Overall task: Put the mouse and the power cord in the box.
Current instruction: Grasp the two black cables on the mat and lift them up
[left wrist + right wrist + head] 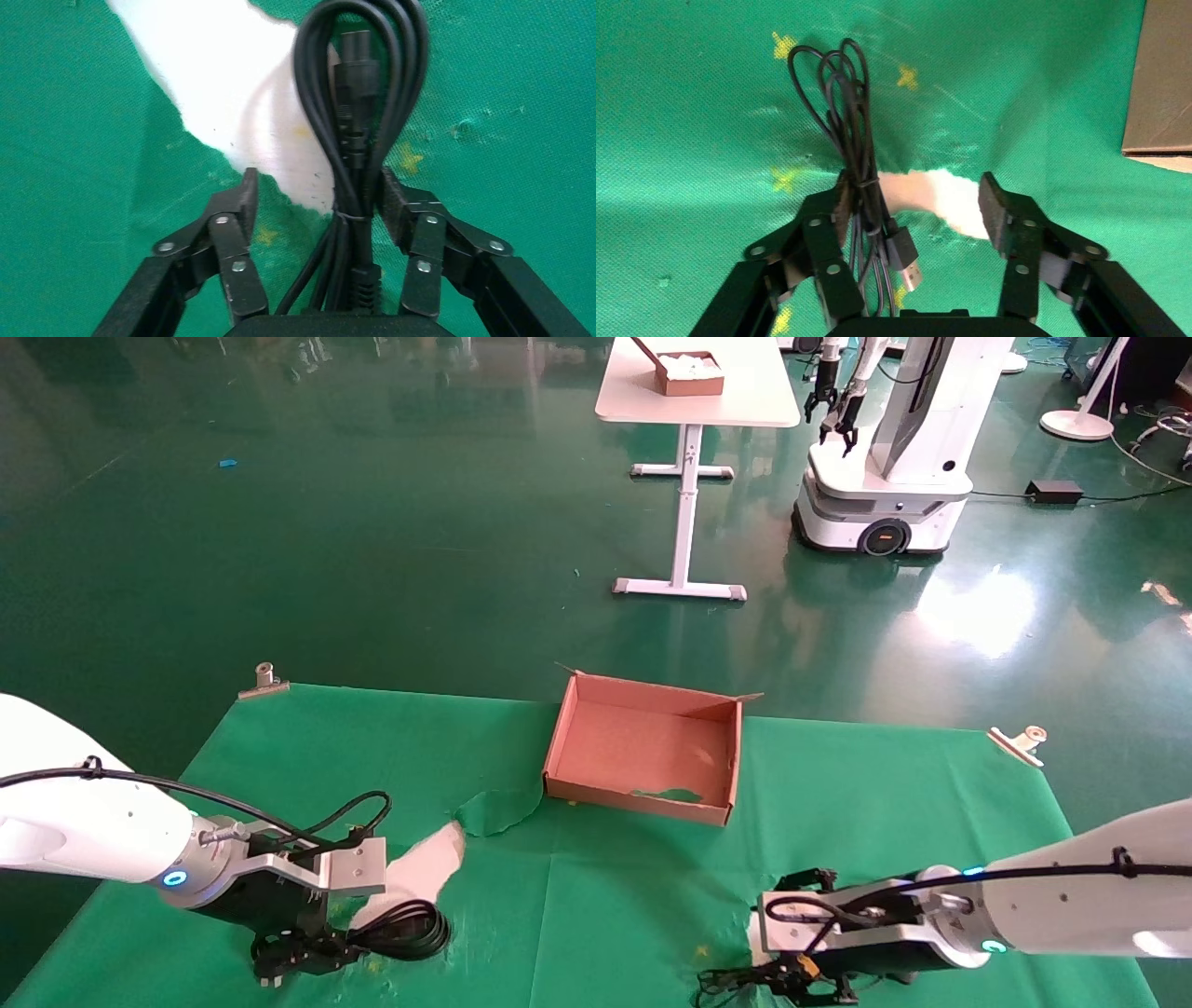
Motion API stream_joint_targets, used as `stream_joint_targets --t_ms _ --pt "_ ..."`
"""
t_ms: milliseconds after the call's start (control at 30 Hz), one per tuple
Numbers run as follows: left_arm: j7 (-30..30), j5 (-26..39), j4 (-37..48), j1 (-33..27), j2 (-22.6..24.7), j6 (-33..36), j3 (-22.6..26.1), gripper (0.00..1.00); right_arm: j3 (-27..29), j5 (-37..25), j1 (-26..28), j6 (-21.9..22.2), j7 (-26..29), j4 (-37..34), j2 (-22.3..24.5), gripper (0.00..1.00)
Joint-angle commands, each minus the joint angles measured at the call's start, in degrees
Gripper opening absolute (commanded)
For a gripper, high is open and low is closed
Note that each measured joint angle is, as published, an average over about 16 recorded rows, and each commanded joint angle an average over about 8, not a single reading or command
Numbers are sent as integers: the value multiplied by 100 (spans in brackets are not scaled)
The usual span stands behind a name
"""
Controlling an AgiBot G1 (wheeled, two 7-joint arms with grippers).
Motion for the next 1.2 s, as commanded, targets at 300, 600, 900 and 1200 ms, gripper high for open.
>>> stream_joint_targets --t_ms 300,600,900,1200 --pt "-3 -7 -5 3 -2 4 0 0 8 12 -4 -5 5 8 3 0" --pt "-6 -11 -8 5 -4 4 0 0 10 12 -8 -8 8 11 7 0" --pt "2 -54 -43 -69 -29 57 -33 0 57 51 35 -7 47 -4 58 0" --pt "111 -610 -569 -610 -29 475 -379 0 422 300 503 136 300 -257 429 0"
